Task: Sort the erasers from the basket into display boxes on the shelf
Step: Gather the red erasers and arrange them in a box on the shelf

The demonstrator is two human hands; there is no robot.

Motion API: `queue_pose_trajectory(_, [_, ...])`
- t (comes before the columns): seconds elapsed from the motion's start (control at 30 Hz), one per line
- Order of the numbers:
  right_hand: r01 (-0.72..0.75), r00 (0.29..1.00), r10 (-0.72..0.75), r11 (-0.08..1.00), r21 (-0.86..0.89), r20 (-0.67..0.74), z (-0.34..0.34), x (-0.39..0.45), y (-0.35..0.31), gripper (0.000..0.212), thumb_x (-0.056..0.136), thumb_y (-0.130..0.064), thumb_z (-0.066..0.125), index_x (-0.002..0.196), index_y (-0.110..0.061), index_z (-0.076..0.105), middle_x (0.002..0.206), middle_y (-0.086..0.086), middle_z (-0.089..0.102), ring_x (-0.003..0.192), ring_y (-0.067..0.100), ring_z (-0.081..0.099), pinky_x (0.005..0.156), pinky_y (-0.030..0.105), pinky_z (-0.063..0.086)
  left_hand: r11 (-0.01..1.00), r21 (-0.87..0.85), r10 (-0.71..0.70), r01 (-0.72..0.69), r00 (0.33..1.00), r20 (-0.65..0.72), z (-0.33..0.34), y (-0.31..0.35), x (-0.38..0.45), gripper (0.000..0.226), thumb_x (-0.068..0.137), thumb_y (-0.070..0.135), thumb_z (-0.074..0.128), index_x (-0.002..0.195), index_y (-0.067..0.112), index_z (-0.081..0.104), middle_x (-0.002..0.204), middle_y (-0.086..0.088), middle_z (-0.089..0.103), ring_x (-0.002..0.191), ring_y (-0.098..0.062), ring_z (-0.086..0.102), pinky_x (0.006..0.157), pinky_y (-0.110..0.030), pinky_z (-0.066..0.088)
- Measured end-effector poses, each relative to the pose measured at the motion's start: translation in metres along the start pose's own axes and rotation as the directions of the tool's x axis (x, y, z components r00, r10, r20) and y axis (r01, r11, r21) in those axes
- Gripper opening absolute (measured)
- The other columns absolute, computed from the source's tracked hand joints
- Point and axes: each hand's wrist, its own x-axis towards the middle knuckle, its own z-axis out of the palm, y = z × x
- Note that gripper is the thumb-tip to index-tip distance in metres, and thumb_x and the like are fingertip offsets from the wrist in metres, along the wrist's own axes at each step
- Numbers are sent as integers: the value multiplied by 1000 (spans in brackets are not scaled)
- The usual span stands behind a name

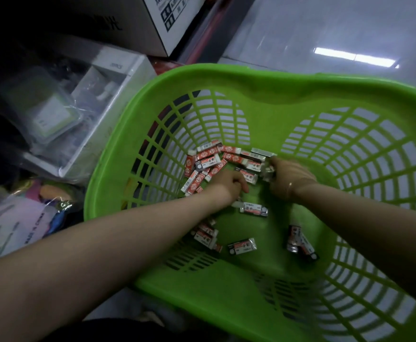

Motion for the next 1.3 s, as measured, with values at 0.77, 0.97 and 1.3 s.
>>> queue_pose_trajectory(0.77, [-340,933,44,425,839,356,-63,-23,-28,8,79,-7,64,85,-6,58,68,10,64,50,19,64,49,36,57,576,-740,-193,346,938,288,-39,24,-17,19,94,26,38,84,14,47,64,-4,50,53,-15,45,48,-20,34])
queue_pose_trajectory(0.97, [-181,980,118,209,961,159,-44,-47,-52,9,78,-6,59,71,-11,56,59,4,57,46,14,56,54,21,49,528,-802,-126,280,959,252,-30,43,-44,42,97,43,33,77,16,59,61,-2,60,47,-11,54,47,-17,43])
queue_pose_trajectory(1.3, [4,983,182,-12,1000,-1,-40,-68,-61,15,77,15,54,84,4,62,59,10,64,51,19,63,50,26,53,593,-804,-9,46,999,51,-32,48,-56,36,93,31,58,118,5,57,81,-6,66,51,-8,60,42,-14,43])
